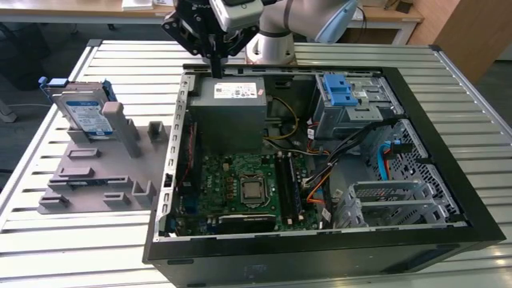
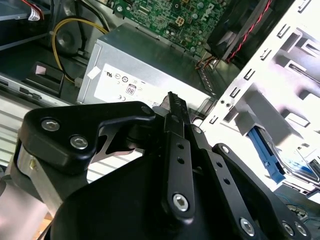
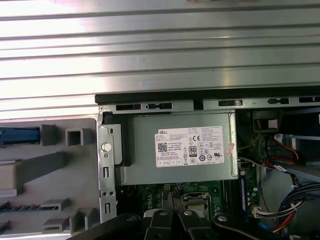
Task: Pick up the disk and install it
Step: 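Reach for the disk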
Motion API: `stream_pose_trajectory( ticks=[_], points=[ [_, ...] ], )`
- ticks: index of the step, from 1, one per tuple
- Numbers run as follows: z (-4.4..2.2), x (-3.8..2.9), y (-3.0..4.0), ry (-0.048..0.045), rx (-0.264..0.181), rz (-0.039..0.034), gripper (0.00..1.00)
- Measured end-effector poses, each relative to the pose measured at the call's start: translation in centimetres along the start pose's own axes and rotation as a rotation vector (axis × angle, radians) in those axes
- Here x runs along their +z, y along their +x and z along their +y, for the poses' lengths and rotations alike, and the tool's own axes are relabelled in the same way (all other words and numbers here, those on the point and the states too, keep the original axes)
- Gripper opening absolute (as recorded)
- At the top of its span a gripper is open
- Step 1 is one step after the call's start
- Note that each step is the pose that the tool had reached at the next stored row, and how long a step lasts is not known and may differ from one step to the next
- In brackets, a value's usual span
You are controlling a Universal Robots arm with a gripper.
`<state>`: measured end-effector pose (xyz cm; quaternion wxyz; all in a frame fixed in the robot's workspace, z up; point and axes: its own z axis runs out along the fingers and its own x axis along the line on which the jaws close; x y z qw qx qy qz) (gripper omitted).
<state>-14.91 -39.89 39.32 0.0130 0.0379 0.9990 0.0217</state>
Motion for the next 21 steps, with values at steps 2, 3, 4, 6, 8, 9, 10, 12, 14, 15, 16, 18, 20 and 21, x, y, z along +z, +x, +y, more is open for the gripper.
stream_pose_trajectory(
  ticks=[2, 3, 4, 6, 8, 9, 10, 12, 14, 15, 16, 18, 20, 21],
  points=[
    [0.00, 0.00, 0.06, 0.0000, 0.000, -0.0001, 0.11],
    [-0.01, 0.00, 0.08, 0.0000, 0.000, -0.0001, 0.11],
    [-0.01, 0.00, 0.10, -0.0001, 0.000, -0.0001, 0.11],
    [-0.01, 0.00, 0.15, 0.0000, 0.000, 0.0000, 0.11],
    [-0.02, 0.00, 0.26, 0.0000, 0.000, -0.0001, 0.11],
    [-0.03, 0.00, 0.32, -0.0001, 0.000, -0.0001, 0.11],
    [-0.03, -0.01, 0.39, 0.0000, 0.000, -0.0001, 0.11],
    [-0.04, -0.01, 0.55, 0.0000, 0.000, -0.0001, 0.11],
    [-0.05, -0.02, 0.70, 0.0000, 0.000, 0.0000, 0.11],
    [-0.06, -0.02, 0.79, 0.0001, 0.000, 0.0000, 0.11],
    [-0.07, -0.02, 0.92, 0.0000, 0.000, 0.0000, 0.11],
    [-0.09, -0.02, 1.17, 0.0000, 0.000, -0.0001, 0.11],
    [-0.10, -0.02, 1.39, -0.0001, 0.000, -0.0001, 0.11],
    [-0.11, -0.03, 1.49, 0.0000, 0.000, 0.0000, 0.11]
  ],
)
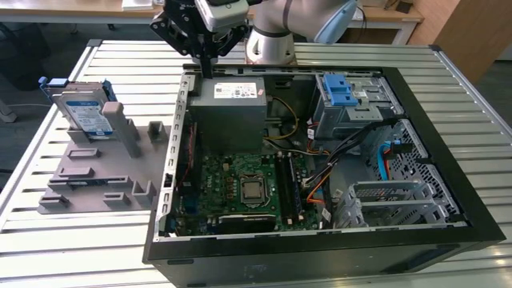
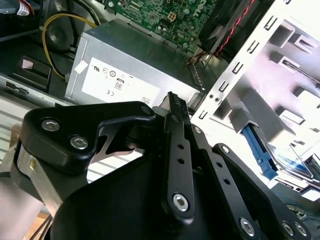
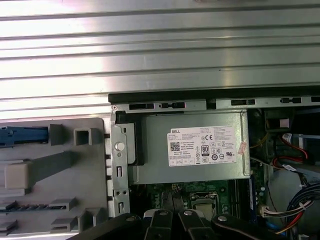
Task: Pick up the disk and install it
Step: 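Reach for the disk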
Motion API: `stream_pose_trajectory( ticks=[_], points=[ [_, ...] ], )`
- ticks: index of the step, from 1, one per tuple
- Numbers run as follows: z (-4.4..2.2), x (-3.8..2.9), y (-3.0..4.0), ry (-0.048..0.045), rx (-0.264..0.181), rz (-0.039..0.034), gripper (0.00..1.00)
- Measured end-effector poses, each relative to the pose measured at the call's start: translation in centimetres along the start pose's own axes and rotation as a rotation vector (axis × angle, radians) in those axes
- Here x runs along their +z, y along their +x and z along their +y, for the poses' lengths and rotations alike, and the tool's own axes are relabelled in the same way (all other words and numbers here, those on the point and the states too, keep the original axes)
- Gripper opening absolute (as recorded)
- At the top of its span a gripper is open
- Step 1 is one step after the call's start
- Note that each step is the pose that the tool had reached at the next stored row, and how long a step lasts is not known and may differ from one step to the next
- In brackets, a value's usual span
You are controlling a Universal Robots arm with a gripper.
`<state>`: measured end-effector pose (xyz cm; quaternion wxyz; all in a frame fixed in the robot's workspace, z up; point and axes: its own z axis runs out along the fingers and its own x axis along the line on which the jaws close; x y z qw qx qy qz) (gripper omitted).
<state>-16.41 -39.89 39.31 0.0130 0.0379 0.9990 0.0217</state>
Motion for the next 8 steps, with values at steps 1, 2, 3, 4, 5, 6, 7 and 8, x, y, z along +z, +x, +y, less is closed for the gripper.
stream_pose_trajectory(
  ticks=[1, 2, 3, 4, 5, 6, 7, 8],
  points=[
    [-0.01, 0.00, 0.09, -0.0001, 0.000, -0.0001, 0.11],
    [-0.01, 0.00, 0.18, 0.0000, 0.000, -0.0001, 0.11],
    [-0.02, 0.01, 0.27, -0.0001, 0.000, -0.0001, 0.11],
    [-0.03, 0.01, 0.36, -0.0001, 0.000, -0.0001, 0.11],
    [-0.03, 0.01, 0.44, -0.0001, 0.000, -0.0001, 0.11],
    [-0.04, 0.01, 0.52, -0.0001, 0.000, 0.0000, 0.11],
    [-0.05, 0.00, 0.60, 0.0000, 0.000, 0.0000, 0.11],
    [-0.05, 0.01, 0.67, 0.0000, 0.000, -0.0001, 0.11]
  ],
)
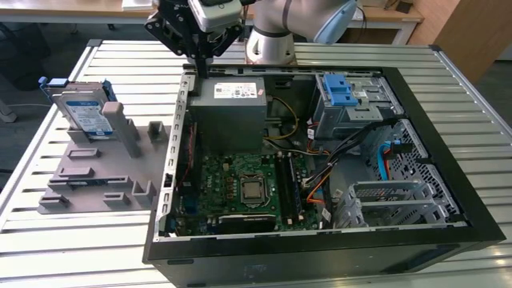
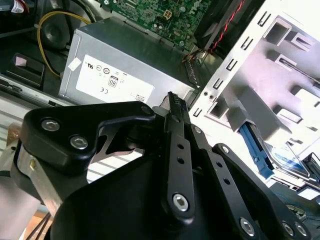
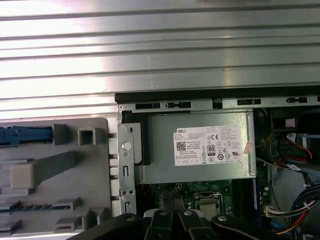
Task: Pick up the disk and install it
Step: 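Reach for the disk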
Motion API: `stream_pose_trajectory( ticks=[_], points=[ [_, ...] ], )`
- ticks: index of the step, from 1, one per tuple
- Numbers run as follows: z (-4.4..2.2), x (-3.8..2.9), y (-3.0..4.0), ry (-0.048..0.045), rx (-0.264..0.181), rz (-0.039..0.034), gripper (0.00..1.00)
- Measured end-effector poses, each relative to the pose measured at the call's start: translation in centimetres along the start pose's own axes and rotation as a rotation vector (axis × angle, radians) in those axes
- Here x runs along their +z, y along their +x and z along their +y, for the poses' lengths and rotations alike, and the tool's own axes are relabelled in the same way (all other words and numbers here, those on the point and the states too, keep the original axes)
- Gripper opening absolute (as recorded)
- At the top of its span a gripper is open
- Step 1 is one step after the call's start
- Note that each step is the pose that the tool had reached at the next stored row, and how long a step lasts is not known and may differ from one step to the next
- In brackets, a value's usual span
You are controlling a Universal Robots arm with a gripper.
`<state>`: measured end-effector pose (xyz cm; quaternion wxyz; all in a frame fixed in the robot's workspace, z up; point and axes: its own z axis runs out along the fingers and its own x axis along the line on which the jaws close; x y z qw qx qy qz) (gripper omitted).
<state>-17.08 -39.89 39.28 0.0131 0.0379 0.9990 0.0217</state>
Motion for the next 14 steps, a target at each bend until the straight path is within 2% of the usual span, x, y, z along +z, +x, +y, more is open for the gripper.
stream_pose_trajectory(
  ticks=[14],
  points=[
    [-0.07, 0.00, 0.93, 0.0000, 0.000, 0.0000, 0.11]
  ],
)
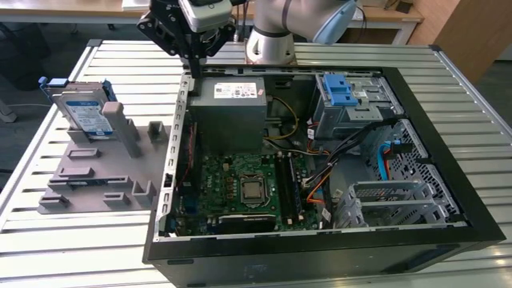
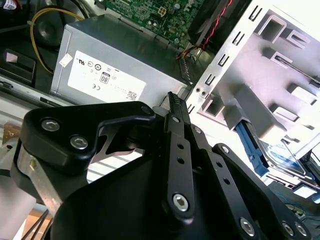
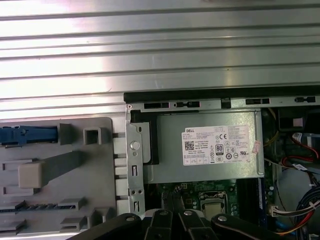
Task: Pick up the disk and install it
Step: 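Reach for the disk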
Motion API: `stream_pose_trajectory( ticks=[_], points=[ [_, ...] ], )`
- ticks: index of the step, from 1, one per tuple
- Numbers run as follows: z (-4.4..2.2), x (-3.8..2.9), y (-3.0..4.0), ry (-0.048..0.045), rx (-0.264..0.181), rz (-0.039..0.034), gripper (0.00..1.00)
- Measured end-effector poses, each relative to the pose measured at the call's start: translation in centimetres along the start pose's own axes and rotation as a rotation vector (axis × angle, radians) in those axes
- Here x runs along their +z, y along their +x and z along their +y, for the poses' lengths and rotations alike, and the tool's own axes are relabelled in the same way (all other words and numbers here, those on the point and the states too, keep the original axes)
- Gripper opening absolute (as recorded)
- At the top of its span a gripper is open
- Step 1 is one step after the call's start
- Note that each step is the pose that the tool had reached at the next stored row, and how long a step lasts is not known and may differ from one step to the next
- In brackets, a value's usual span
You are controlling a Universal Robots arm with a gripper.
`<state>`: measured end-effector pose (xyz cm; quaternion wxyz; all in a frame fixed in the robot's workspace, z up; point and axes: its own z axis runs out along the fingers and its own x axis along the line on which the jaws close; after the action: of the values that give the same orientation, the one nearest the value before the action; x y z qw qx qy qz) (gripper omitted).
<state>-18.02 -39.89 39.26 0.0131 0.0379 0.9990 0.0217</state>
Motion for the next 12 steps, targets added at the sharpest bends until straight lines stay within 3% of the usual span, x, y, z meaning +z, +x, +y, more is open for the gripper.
stream_pose_trajectory(
  ticks=[12],
  points=[
    [-0.05, 0.00, 0.70, 0.0001, 0.000, 0.0000, 0.11]
  ],
)
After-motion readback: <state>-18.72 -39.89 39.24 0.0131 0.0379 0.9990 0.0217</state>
